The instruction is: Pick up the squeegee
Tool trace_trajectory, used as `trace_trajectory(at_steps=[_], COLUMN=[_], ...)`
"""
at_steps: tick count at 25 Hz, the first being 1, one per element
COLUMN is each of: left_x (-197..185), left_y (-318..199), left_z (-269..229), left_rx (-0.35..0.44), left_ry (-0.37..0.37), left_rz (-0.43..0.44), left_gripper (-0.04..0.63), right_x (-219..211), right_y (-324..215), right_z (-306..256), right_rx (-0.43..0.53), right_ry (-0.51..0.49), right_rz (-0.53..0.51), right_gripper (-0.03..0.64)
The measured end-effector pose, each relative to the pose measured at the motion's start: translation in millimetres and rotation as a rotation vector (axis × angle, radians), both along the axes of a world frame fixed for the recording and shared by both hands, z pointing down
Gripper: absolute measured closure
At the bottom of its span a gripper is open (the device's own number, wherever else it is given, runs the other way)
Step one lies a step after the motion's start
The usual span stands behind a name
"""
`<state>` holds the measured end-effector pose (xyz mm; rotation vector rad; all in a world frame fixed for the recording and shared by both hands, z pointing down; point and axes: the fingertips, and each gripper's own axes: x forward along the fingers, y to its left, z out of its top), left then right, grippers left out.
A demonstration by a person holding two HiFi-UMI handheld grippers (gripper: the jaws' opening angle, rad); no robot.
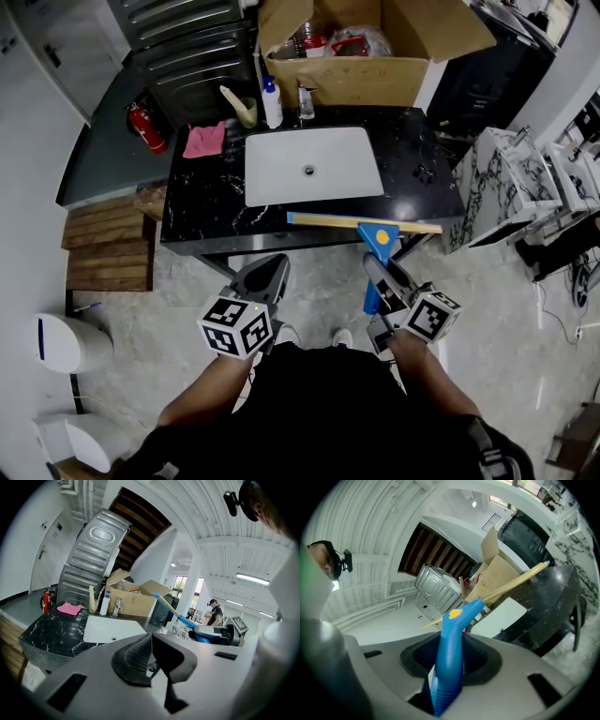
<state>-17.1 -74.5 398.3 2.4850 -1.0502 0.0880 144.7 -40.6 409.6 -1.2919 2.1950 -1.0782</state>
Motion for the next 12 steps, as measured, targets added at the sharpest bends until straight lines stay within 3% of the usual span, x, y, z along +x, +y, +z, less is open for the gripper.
trace_trajectory(at_steps=[12], left_x=[0.0], left_y=[-1.7], left_z=[0.0], left_rx=[0.004], left_ry=[0.003], left_rz=[0.011], left_gripper=[0.578], right_x=[-0.6], right_y=[-3.2], right_z=[-1.6], right_rx=[0.008], right_ry=[0.006], right_rz=[0.013], right_gripper=[0.484])
